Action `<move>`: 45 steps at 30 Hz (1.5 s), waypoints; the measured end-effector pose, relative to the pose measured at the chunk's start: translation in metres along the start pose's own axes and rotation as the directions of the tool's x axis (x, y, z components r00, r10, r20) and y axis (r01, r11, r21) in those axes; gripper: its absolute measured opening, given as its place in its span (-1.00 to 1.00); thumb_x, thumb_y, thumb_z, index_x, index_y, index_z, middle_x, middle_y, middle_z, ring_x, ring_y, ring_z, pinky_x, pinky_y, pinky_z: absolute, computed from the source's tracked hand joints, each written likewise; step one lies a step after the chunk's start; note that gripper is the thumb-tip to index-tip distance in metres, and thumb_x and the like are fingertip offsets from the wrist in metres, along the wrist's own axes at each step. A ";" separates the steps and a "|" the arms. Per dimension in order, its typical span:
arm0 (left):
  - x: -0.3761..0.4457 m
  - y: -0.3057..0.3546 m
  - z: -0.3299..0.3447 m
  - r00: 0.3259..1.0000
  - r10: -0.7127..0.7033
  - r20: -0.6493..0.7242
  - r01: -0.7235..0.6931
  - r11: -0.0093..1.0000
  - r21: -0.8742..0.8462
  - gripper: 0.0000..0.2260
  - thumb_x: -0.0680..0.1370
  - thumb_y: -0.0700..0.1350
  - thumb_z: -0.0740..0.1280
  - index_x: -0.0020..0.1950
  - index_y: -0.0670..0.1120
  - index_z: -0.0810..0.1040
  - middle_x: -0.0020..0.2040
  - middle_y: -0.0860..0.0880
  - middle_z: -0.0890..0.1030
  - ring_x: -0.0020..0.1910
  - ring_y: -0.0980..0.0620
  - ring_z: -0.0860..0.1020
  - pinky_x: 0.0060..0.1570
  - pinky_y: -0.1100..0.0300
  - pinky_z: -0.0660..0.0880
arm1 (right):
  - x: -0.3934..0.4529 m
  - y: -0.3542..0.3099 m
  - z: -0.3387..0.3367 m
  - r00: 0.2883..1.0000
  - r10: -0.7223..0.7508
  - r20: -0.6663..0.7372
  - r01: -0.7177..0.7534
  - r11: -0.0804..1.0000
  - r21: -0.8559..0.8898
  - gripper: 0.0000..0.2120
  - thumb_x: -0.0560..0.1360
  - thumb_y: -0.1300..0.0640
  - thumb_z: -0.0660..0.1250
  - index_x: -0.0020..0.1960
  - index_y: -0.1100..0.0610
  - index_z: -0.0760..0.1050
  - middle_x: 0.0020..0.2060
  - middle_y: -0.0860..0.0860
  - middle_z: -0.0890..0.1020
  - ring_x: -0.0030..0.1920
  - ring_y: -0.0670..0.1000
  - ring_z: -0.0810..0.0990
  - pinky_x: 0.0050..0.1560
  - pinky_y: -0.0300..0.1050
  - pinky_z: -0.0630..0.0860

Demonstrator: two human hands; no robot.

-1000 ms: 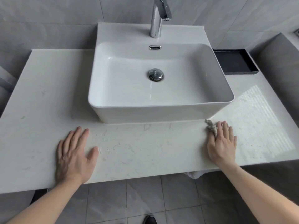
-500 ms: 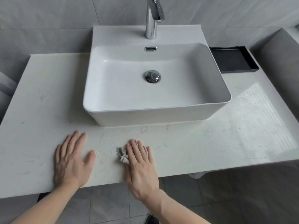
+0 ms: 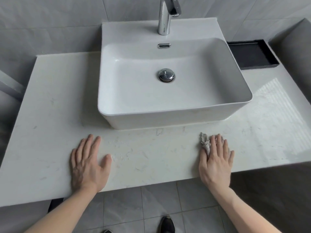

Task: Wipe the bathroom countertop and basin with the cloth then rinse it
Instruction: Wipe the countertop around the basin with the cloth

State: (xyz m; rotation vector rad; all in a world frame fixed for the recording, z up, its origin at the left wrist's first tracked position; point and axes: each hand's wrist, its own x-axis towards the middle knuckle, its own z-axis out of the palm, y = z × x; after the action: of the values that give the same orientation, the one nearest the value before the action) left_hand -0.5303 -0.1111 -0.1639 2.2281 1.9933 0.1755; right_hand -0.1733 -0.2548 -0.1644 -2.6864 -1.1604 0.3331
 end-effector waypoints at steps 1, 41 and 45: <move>0.000 0.000 0.000 1.000 0.002 0.000 -0.002 1.000 0.001 -0.36 0.51 0.19 0.12 0.59 0.07 0.24 0.64 0.08 0.15 0.61 0.02 0.08 0.58 -0.07 0.00 | -0.009 -0.014 0.005 1.000 0.006 0.002 -0.006 1.000 0.011 -0.35 0.63 -0.18 -0.09 0.68 0.02 -0.02 0.66 -0.07 -0.09 0.65 -0.03 -0.20 0.63 0.15 -0.17; 0.026 -0.193 -0.061 0.996 0.062 -0.061 -0.081 0.919 -0.385 -0.51 0.50 -0.03 0.18 0.41 -0.06 0.53 0.52 -0.02 0.40 0.49 -0.05 0.32 0.48 0.00 0.23 | -0.168 -0.278 0.106 0.842 -0.535 0.077 0.525 0.843 0.113 -0.41 0.64 0.00 0.07 0.66 0.02 0.09 0.66 -0.05 0.03 0.66 -0.02 -0.09 0.63 0.09 -0.10; 0.043 -0.236 -0.064 0.995 -0.103 0.007 0.100 0.939 -0.329 -0.38 0.48 0.08 0.14 0.53 -0.08 0.35 0.59 -0.08 0.25 0.52 -0.18 0.21 0.52 -0.07 0.18 | -0.147 -0.255 0.090 0.871 -0.490 0.042 0.465 0.847 0.257 -0.48 0.63 0.16 0.19 0.59 0.03 0.28 0.62 -0.05 0.22 0.63 -0.03 0.12 0.64 -0.03 -0.06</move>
State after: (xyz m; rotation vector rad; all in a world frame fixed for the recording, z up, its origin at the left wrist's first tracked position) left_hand -0.7680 -0.0410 -0.1459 1.9164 1.9126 0.4717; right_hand -0.4724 -0.1827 -0.1636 -2.1010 -1.6502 0.4968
